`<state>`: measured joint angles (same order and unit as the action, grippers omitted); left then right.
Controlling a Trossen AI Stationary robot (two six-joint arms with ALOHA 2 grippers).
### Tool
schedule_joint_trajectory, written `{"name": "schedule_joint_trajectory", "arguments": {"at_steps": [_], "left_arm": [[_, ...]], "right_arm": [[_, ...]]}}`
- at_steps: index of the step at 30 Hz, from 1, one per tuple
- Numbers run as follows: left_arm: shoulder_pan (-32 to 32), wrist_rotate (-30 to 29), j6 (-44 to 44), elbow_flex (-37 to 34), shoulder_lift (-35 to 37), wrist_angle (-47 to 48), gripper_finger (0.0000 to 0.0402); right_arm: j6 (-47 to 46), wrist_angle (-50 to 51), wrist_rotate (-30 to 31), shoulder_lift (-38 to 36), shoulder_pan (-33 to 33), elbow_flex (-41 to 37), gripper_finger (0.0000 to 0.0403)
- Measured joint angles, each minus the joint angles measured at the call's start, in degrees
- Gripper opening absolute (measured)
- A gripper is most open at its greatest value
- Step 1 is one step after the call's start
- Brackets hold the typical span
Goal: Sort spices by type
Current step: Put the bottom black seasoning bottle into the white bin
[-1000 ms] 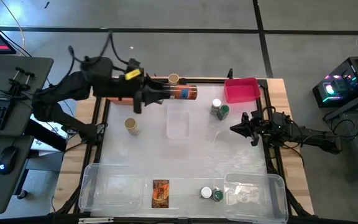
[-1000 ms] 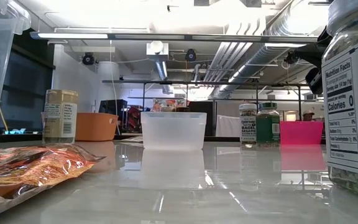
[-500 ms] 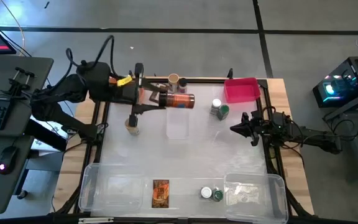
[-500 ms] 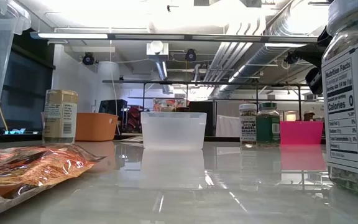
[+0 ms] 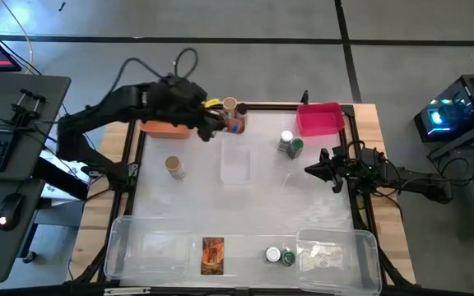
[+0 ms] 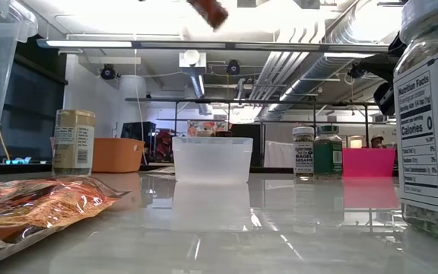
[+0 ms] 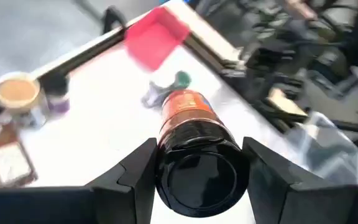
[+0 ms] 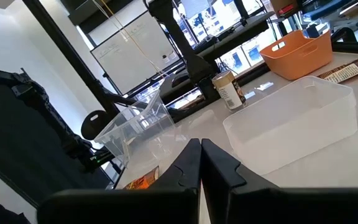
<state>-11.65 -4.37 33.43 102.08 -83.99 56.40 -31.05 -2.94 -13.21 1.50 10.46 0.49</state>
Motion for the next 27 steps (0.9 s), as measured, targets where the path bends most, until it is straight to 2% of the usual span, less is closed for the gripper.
{"name": "schedule_joint_trajectory", "arguments": {"at_steps": [2,6,9,11,16,22,25,27], "left_arm": [[-1.23,3.52,3.17,-3.76,-0.76,-0.66,0.0166],[-4.24,18.71,9.04,-10.19,-3.61,2.96,0.0166],[-6.25,30.99,10.66,-10.7,-6.26,9.59,0.0166],[-6.53,34.78,10.65,-10.62,-7.45,14.39,0.0166],[-5.67,36.38,10.55,-10.64,-9.89,23.25,0.0166],[-5.81,36.31,9.77,-10.64,-9.44,17.71,0.0166],[-6.11,34.22,1.76,-10.61,-8.33,14.42,0.0166],[-5.96,27.74,-8.82,-10.58,-7.61,13.61,0.0166]], "right_arm": [[0.0,0.02,0.01,0.0,0.02,0.0,0.0001],[0.0,0.0,0.02,0.0,0.02,0.0,0.0001],[0.0,0.0,0.02,0.0,0.0,0.0,0.0001],[0.0,0.01,0.01,0.0,0.01,0.0,0.0001],[0.0,0.0,0.0,0.0,0.0,0.0,0.0001],[0.0,0.02,0.0,0.0,0.0,0.0,0.0001],[0.0,0.0,0.02,0.02,0.0,0.0,0.0001],[0.0,0.01,0.01,0.02,0.0,0.0,0.0001]]}}
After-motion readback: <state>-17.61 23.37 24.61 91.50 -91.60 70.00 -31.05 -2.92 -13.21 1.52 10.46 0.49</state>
